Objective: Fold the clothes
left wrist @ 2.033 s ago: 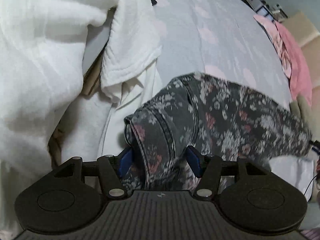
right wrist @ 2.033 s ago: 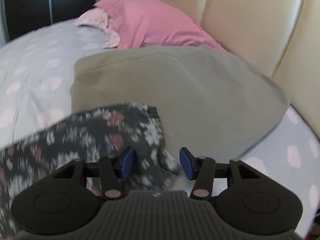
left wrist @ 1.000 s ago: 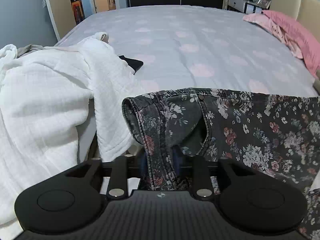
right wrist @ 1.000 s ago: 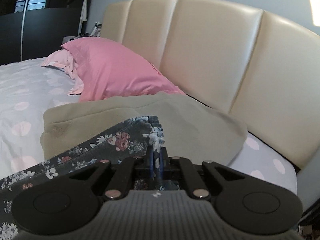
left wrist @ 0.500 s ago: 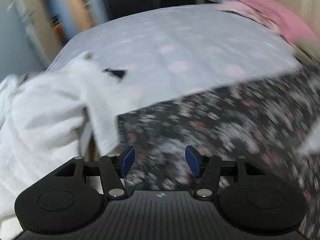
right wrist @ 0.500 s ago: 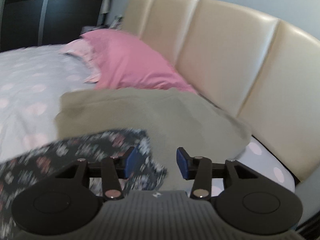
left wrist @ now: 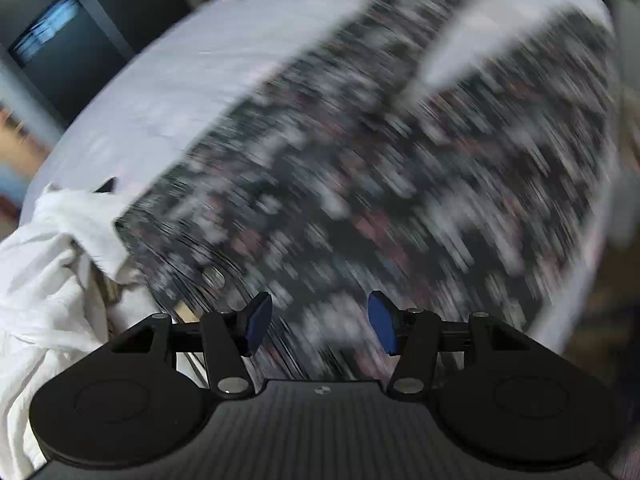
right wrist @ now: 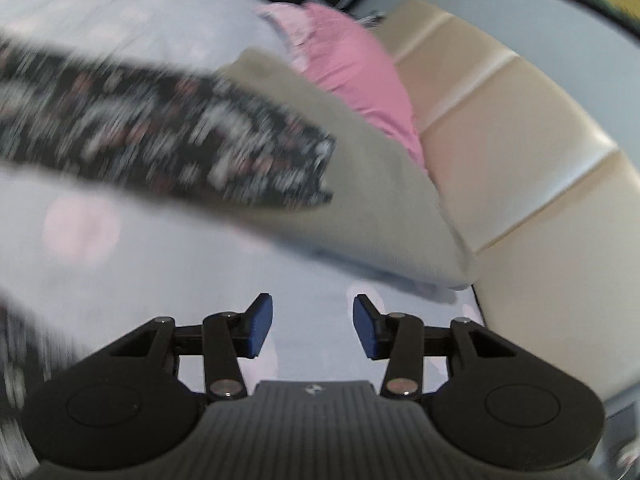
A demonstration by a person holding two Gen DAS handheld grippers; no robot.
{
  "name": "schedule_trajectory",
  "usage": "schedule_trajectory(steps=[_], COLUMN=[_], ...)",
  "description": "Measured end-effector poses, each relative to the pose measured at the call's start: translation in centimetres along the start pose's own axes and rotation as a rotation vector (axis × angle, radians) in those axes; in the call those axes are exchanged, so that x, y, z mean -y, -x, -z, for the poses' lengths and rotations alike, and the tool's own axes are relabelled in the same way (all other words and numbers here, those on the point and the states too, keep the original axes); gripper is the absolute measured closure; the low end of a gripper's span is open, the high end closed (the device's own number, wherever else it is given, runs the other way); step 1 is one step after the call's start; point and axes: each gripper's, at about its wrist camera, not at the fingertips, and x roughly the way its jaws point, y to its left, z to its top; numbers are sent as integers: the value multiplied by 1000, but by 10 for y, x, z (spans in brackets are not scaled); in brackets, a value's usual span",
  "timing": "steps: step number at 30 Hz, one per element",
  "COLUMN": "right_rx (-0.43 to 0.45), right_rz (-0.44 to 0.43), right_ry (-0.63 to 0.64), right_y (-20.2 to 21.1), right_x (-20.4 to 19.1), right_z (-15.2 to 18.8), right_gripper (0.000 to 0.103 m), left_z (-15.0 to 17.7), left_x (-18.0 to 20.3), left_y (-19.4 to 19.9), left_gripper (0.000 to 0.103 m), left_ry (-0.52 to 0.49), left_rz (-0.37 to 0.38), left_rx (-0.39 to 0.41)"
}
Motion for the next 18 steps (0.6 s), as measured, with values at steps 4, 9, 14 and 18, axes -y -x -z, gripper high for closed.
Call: schedule_trajectory(steps=[4,9,14,18], right_rx=[-26,-75,-77,-65], right_rz=[0,8,-14,-67], right_ry=[83,121,219,346], right_y=[10,15,26,40], right_x=[0,5,-6,-22], right_z=[24,46,65,87], right_gripper=[56,56,56,55], left_z=[24,47,60,55], left_x=[37,74,95,92], left_y=[5,0,-21,-29], left_gripper=[51,51,56,74], left_ry=[-193,-394,-532,-524], left_rz=[46,59,9,0], left_rx=[-65,-133,-208,-244])
